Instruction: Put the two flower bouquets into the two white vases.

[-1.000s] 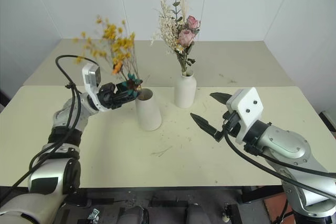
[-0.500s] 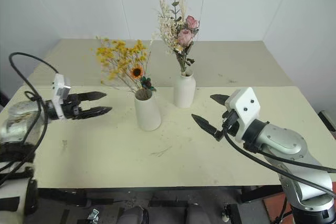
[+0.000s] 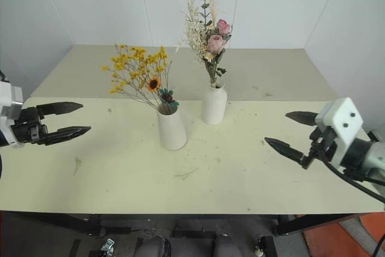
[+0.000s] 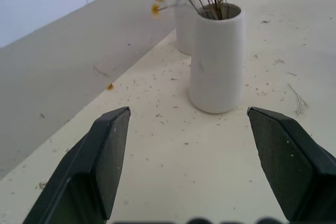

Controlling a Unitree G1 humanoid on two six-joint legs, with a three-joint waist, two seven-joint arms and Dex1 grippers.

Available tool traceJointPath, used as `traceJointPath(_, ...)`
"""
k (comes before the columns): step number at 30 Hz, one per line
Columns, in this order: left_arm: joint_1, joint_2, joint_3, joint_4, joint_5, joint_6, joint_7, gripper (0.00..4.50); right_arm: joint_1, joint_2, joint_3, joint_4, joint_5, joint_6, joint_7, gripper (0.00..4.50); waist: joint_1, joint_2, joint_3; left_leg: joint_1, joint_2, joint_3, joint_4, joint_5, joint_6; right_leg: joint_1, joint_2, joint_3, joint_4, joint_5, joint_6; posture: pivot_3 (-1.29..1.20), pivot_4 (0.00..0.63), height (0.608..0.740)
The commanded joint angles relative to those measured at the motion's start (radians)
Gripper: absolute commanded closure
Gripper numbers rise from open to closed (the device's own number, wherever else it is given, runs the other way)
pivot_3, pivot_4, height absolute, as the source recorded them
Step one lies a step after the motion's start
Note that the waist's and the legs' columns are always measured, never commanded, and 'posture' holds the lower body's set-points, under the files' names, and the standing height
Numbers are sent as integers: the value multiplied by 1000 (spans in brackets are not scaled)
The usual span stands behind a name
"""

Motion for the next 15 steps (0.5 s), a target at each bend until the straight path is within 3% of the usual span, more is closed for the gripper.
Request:
traceJointPath(1, 0, 31, 41, -35, -34, 8, 5, 624, 19, -38, -84, 27, 1, -48, 76, 0, -1, 0, 0, 0, 0, 0, 0, 0, 0, 0, 0, 0, 0, 0, 0, 0, 150, 740)
traceJointPath(15, -21, 57, 29, 24, -40, -25, -14, 624, 67, -58, -144, 66, -32, -77, 124, 0, -2, 0, 0, 0, 0, 1, 0, 0, 0, -1, 0, 1, 0, 0, 0, 0, 150, 740)
